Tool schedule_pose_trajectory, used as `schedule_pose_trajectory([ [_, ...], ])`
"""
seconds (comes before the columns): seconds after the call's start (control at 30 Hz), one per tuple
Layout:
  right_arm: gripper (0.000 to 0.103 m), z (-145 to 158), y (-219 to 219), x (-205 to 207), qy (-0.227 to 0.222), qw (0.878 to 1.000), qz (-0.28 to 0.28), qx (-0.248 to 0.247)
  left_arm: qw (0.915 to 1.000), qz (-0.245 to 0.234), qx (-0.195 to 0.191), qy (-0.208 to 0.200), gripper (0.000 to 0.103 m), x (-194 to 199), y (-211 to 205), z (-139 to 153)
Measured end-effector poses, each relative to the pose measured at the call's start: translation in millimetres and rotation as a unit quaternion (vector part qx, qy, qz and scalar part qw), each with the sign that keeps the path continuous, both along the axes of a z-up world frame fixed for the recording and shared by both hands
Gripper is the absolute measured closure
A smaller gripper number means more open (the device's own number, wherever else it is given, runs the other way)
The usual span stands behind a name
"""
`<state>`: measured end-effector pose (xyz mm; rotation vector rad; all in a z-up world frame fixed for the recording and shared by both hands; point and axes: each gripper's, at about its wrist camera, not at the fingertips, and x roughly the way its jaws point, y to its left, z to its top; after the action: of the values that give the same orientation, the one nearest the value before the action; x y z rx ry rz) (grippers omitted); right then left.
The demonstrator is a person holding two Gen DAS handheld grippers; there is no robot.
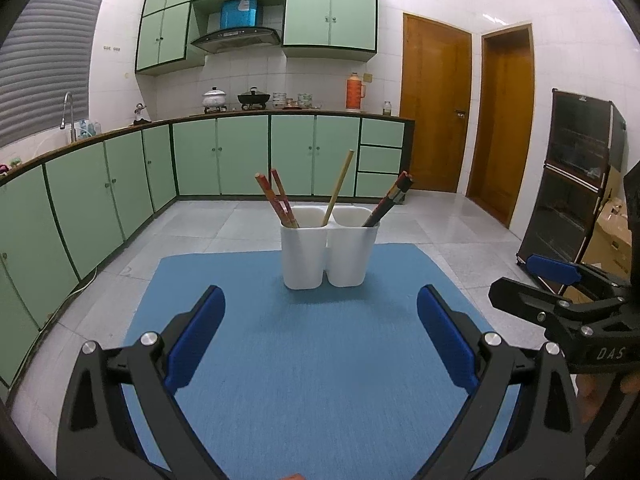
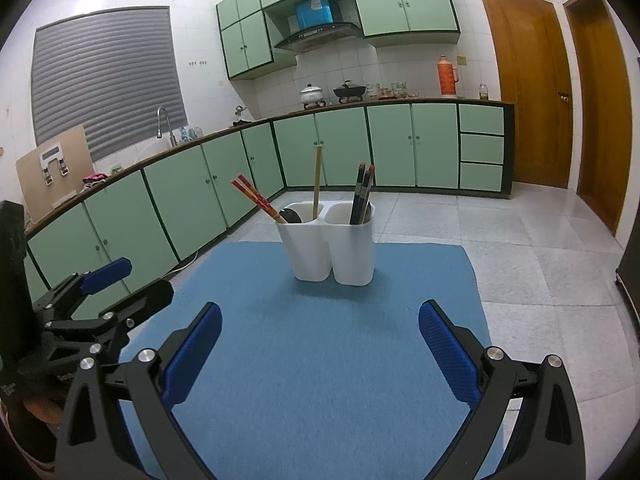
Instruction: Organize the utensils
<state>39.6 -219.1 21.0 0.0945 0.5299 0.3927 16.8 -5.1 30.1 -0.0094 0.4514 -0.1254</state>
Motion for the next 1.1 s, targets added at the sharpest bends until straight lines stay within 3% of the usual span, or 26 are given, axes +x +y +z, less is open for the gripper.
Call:
schedule_pose_trajectory([
  [1.1,0.006,1.7,4.6,-1.6,0.0,1.0,0.004,-0.006,1.0,0.006,0.0,0.002,0.009,-8.0,5.7,0.1],
])
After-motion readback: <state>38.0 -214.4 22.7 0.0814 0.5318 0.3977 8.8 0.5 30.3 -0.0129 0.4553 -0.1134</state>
